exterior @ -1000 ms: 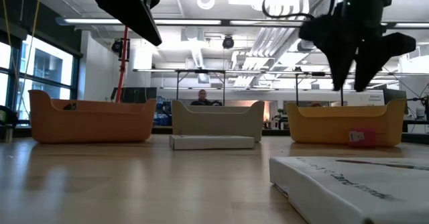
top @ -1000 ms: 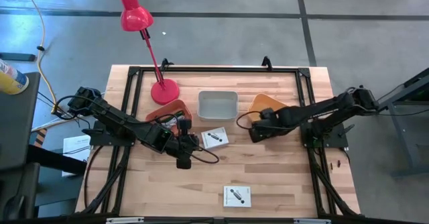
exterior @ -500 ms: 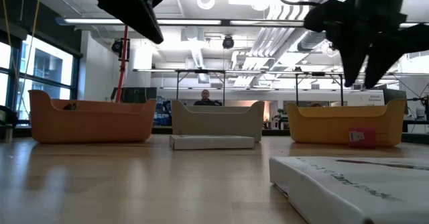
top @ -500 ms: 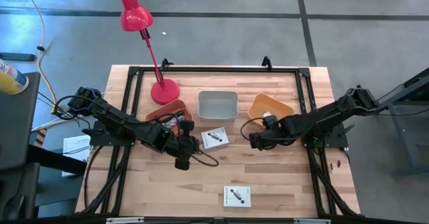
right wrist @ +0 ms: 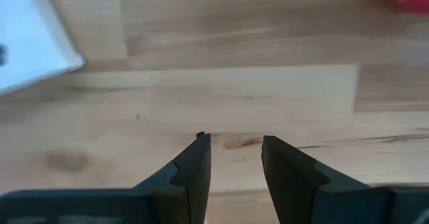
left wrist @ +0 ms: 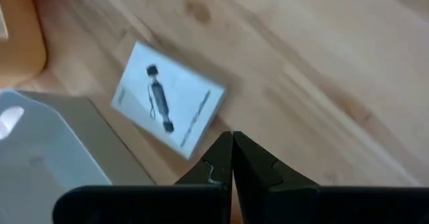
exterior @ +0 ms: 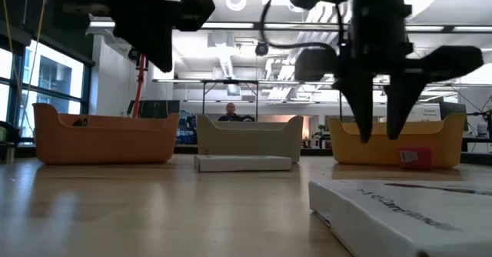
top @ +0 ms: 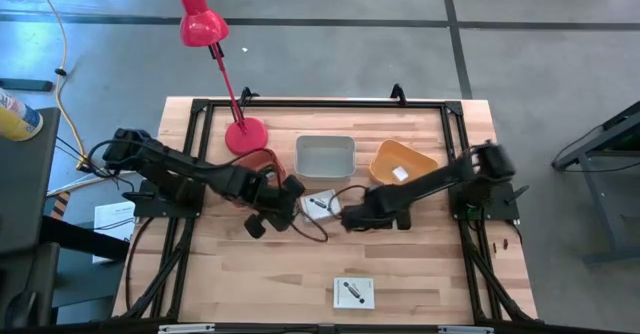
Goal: Pick and place items into bin
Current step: Put the pink charger adapter into the orange bin
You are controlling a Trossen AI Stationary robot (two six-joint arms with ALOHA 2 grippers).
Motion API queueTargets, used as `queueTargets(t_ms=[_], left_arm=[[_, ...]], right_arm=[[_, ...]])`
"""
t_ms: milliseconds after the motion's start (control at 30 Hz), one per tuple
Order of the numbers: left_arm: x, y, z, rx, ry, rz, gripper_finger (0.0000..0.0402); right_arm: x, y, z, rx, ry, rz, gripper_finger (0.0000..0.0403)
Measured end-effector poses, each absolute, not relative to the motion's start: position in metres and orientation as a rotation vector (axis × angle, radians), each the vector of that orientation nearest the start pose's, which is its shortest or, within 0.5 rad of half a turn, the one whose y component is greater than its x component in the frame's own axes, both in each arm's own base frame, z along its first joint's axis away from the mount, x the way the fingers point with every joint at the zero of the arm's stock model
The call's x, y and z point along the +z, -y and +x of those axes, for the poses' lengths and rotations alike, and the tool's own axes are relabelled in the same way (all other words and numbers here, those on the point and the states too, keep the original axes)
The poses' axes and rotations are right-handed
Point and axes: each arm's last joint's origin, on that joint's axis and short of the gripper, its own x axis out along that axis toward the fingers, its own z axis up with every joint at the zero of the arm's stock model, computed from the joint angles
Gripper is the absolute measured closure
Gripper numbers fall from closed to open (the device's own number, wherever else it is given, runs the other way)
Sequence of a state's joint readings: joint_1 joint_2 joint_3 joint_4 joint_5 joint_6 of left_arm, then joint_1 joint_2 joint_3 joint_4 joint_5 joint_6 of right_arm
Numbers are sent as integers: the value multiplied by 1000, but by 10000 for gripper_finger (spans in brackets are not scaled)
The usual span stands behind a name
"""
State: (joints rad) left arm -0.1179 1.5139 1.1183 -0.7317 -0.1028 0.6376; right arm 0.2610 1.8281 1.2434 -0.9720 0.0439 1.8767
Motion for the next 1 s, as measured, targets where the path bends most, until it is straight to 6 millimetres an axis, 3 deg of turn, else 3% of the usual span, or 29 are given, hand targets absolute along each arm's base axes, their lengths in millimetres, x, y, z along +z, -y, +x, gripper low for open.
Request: queueTargets(t_ms=[233, 400, 533, 667, 833, 1000], left_arm=[[241, 14, 292, -412, -1103, 664, 401], [242, 4, 292, -431, -1090, 682, 401], [241, -3, 290, -447, -1106, 671, 401], [243, -10, 284, -455, -1139, 659, 401], [253, -19, 276, -432, -1126, 664, 401], [261, -28, 273, -391, -1091, 656, 401]], right_arm=[[186, -100, 329, -1581, -1350, 940, 302], [168, -109, 333, -1595, -1374, 993, 303], [151, -103, 341, -1523, -1317, 1099, 276], [153, -98, 339, -1560, -1313, 1075, 230], [164, -105, 327, -1621, -1363, 1041, 170], [161, -111, 324, -1623, -1366, 1056, 144]])
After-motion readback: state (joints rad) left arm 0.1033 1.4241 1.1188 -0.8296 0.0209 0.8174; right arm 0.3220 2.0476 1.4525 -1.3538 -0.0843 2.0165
